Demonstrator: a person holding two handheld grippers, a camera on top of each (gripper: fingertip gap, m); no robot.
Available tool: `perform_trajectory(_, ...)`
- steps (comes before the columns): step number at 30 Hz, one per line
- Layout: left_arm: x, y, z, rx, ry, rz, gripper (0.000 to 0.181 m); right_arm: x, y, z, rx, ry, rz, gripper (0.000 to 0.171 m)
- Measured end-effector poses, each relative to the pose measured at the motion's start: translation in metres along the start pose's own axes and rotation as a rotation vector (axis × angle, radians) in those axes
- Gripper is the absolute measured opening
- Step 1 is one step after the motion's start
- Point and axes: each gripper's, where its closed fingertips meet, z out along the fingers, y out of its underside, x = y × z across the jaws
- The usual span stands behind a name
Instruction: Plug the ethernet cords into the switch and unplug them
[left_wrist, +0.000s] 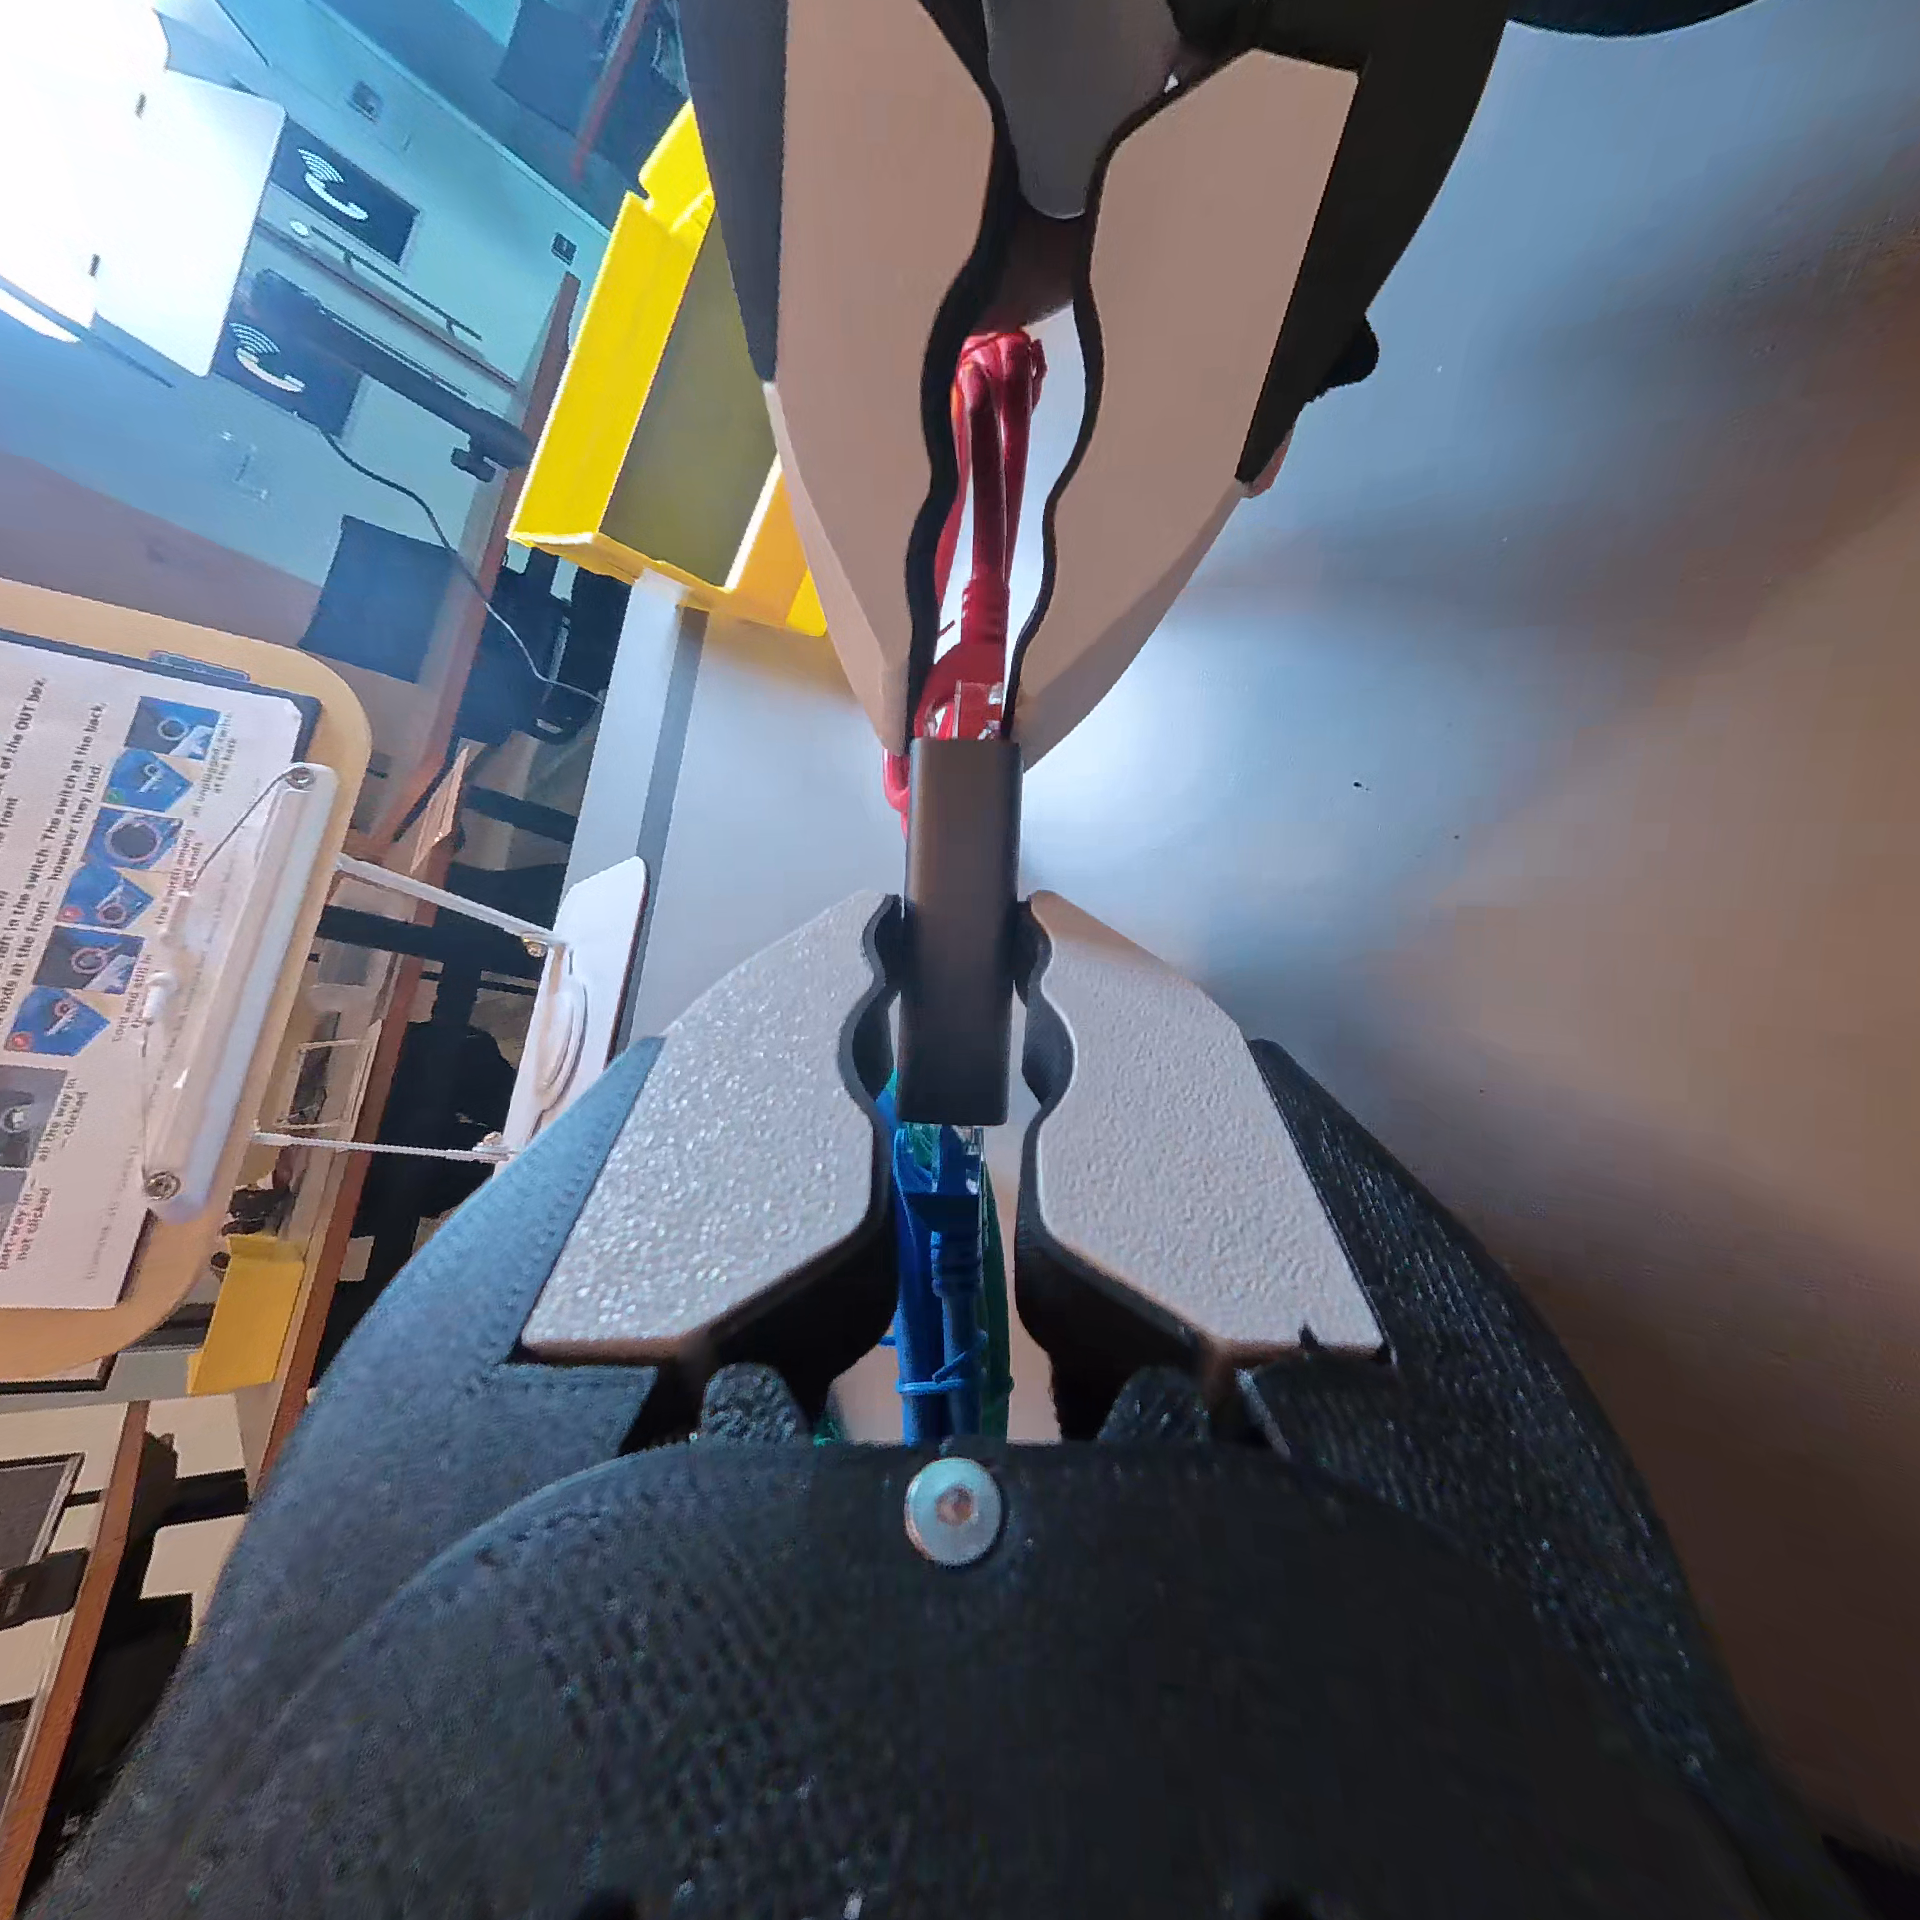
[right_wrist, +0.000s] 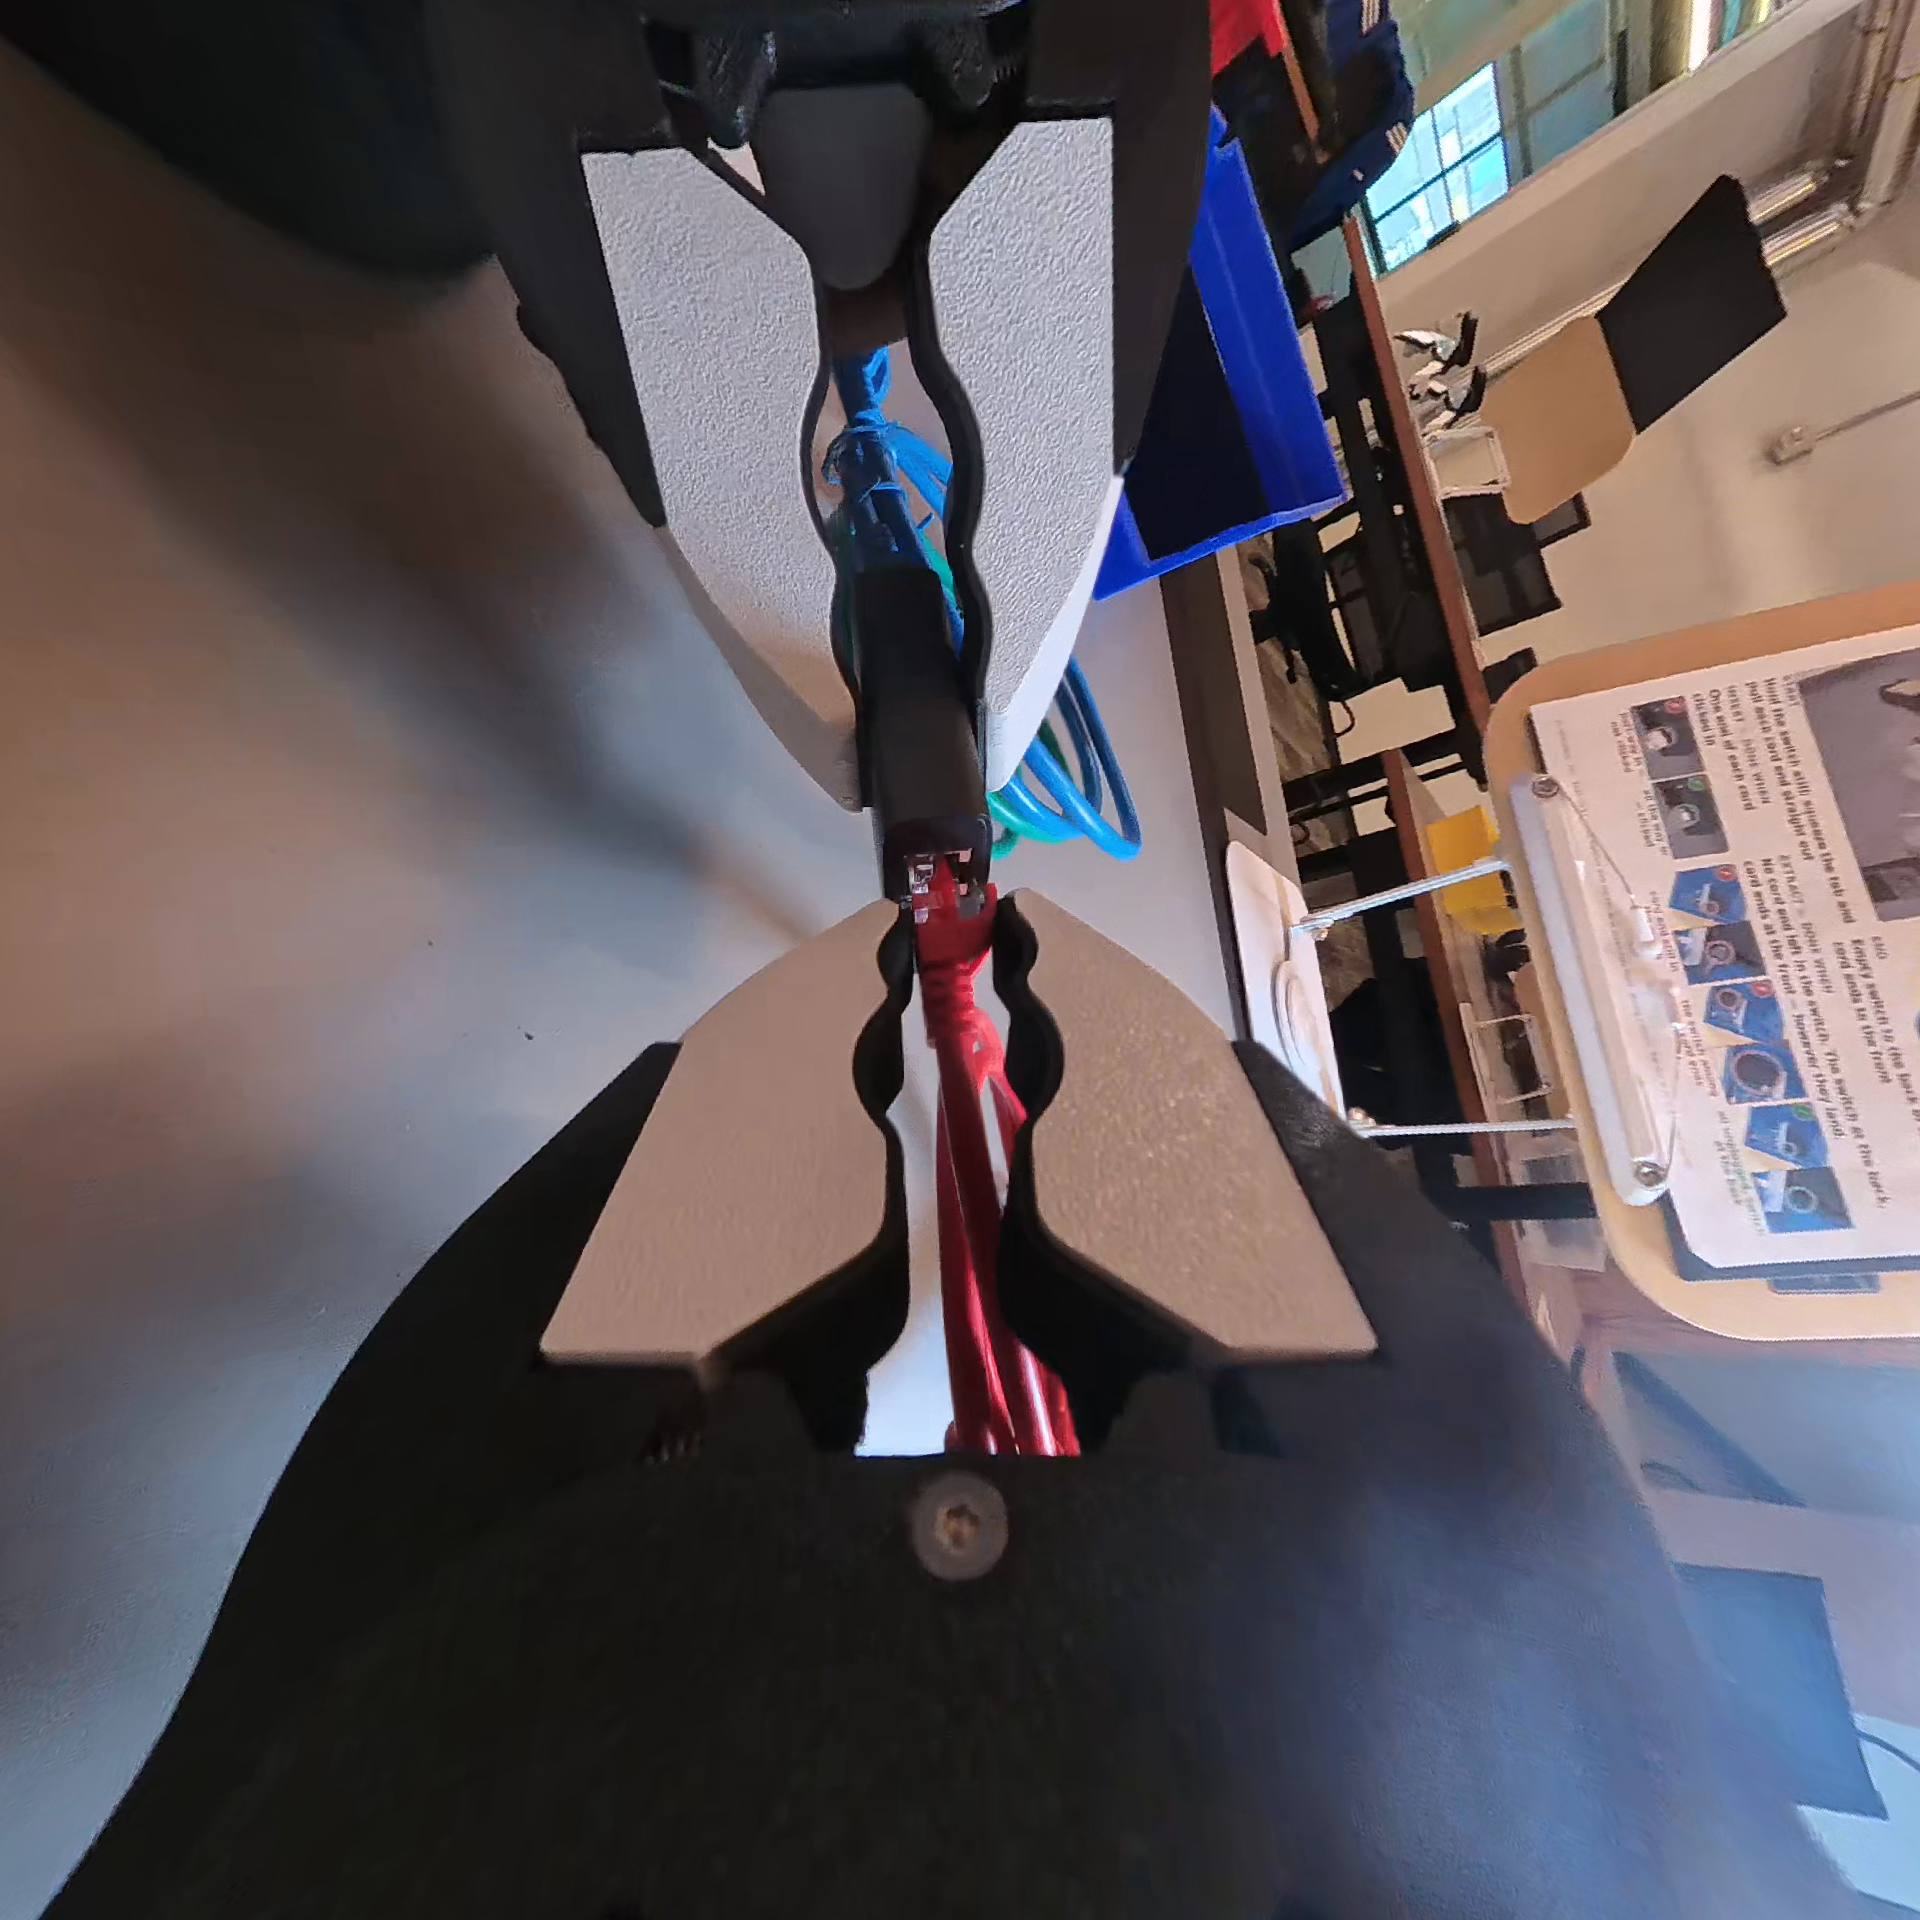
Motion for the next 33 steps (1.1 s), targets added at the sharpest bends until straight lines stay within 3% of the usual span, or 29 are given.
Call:
perform_trajectory(18,0.005,0.01,-0.003,-0.124,0.037,0.039,0.021,-0.007,-0.004,0.001,-0.006,0.021,-0.112,0.015)
perform_trajectory(33,0.036,0.022,0.003,-0.169,0.176,0.156,0.021,-0.046,0.0,0.001,-0.04,-0.189,-0.222,0.015)
